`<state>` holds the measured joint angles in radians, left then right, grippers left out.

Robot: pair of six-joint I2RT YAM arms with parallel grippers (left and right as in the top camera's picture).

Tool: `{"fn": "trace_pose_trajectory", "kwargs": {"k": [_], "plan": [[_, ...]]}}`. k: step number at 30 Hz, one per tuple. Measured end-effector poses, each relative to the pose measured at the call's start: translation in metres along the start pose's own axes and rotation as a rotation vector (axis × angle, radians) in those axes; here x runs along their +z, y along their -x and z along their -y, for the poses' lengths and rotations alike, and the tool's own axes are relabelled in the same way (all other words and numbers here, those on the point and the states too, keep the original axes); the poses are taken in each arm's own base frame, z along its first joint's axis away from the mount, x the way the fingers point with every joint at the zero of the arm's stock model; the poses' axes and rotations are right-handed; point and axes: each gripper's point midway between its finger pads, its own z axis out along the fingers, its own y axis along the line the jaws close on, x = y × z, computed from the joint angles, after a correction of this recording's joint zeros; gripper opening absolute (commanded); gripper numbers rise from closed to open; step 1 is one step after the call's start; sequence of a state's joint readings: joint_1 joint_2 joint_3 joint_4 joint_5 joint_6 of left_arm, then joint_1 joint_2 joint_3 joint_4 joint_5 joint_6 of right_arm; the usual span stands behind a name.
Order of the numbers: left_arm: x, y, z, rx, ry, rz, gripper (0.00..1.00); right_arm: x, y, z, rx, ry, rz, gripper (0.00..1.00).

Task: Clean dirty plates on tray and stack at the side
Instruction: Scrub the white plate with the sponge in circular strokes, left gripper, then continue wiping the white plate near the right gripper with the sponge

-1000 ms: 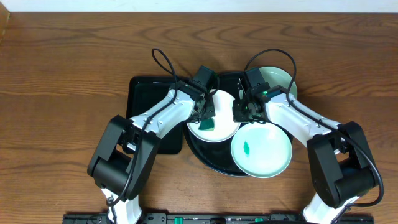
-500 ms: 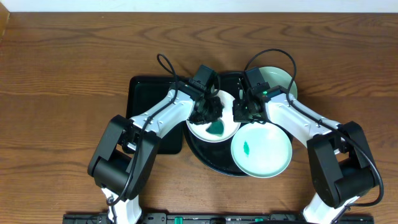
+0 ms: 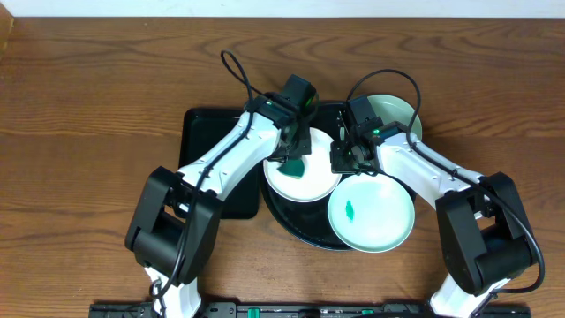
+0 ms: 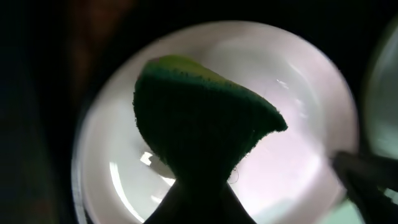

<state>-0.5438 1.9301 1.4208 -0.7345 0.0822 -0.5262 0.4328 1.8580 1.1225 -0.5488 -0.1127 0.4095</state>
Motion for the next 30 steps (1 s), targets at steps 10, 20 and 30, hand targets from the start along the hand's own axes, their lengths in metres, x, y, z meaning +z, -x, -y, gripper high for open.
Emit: {"fn": "trace_pose_trajectory", "kwargs": {"k": [10,20,30], "plan": [[0.005,0.007,-0.009,0.030,0.093,0.058,0.07,0.000,0.000,0.000,0.000,0.000,0.000,0.01],[0.036,-0.003,-0.013,0.045,0.139,0.009,0.07,0.000,0.000,0.000,0.000,0.000,0.000,0.02],[0.037,-0.010,0.001,0.056,0.083,-0.019,0.08,0.000,0.000,0.000,0.000,0.000,0.000,0.01]]}}
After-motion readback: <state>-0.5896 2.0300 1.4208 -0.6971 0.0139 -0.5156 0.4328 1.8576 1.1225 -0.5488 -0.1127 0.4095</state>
